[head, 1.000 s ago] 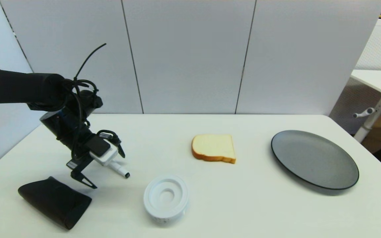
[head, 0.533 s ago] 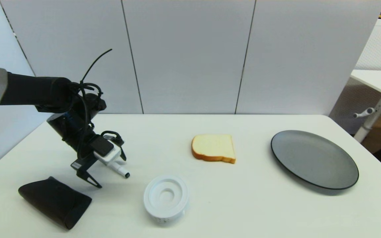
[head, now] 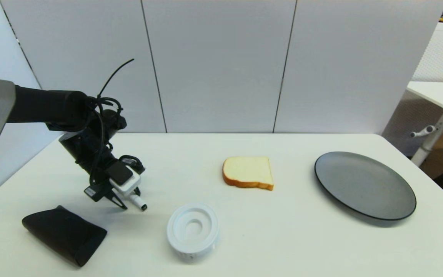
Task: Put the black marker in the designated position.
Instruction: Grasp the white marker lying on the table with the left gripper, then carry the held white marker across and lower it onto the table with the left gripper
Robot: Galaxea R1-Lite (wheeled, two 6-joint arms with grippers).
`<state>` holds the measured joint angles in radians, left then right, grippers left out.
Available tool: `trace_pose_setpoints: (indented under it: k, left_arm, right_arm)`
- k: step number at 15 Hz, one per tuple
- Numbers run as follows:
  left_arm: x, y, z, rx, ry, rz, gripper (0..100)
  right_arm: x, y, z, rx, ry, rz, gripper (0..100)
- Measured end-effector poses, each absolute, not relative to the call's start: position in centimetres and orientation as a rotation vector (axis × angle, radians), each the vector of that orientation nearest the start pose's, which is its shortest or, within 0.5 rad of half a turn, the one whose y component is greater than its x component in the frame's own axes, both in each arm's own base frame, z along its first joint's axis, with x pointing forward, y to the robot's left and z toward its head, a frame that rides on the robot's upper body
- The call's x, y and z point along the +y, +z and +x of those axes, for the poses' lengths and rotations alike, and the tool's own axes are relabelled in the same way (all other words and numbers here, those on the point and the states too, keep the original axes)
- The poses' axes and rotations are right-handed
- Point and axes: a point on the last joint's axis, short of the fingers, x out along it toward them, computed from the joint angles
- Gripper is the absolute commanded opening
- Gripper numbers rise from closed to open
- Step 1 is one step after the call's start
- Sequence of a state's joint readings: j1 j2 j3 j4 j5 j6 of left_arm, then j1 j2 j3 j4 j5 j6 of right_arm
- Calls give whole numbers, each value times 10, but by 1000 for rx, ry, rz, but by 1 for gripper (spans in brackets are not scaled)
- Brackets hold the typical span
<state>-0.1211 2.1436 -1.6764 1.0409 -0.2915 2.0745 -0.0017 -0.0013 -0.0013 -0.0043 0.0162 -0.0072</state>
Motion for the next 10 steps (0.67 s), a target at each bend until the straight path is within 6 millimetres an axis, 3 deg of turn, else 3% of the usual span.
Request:
trace_pose_setpoints:
  k: [6, 10]
  left_arm:
    - [-50, 125, 362, 556, -1709, 1459, 0]
    - [-53, 141, 354, 544, -1679, 1487, 0]
  right_arm:
    - [0, 76, -23, -7, 15, -7, 100]
    - [0, 76, -23, -6, 15, -7, 100]
